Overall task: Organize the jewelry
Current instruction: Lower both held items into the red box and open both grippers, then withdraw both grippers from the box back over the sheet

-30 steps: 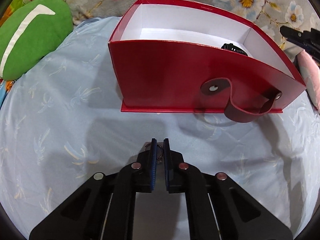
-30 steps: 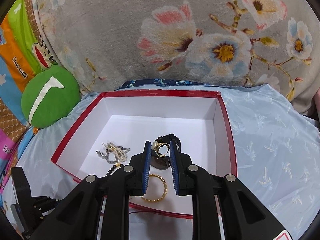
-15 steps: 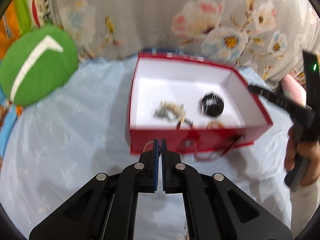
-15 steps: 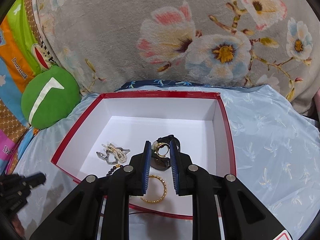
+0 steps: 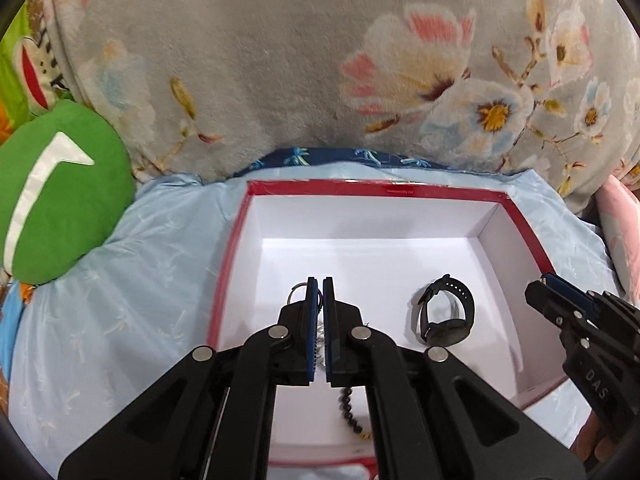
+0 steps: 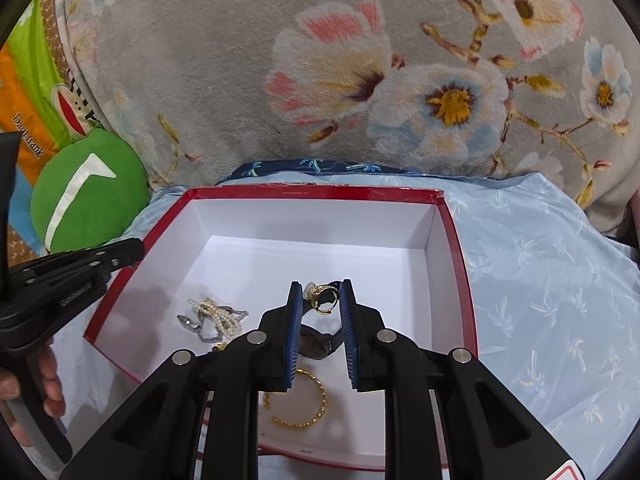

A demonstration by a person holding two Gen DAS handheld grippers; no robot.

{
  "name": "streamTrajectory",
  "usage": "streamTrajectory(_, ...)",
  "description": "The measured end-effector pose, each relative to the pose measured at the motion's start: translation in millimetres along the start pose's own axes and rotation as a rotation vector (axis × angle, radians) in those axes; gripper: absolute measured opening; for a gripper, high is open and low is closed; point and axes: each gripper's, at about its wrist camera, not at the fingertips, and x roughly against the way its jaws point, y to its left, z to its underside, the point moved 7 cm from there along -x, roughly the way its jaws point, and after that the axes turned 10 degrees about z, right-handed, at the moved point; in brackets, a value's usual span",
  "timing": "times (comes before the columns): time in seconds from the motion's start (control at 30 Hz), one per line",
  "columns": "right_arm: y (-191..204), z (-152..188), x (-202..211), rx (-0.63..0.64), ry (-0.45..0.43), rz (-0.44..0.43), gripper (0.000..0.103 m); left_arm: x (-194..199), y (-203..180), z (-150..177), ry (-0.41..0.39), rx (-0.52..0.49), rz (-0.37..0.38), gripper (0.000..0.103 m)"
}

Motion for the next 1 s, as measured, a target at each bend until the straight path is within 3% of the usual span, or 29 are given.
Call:
streamTrajectory(0.03, -1, 1, -4, -0.001, 0.003, 0.006, 0.019, -8, -1, 1, 0.011, -0.006, -0.006, 0.002)
streamTrajectory(0.1, -4, 4, -10, 0.002, 0.007, 0.028, 0.035, -17, -2, 3, 0.012, -0.005, -0.025, 0.007)
streamTrajectory(0.13, -6, 5, -13, -0.001, 0.006, 0.042, 0.052, -20, -1, 3, 0.012, -0.001, -0.037, 0.025)
streamTrajectory(0.17, -8, 6, -14, -0.005, -0.001, 0.054, 0.059, -23, 0, 4, 0.016, 0.005, -0.046, 0.039)
streamTrajectory(0.2, -9, 7, -14, -0.011, -0.01, 0.061, 0.06, -25, 0, 5, 0.017, 0.013, -0.049, 0.059)
streamTrajectory(0.23, -11, 8, -14, -0.013, -0.009, 0.061, 0.06, -25, 1, 5, 0.003, 0.016, -0.055, 0.062)
streamTrajectory(1.0, -11, 30, 41, -0.036, -0.024, 0.02, 0.061, 16, -8, 29, 0.027, -0.008, -0.074, 0.064)
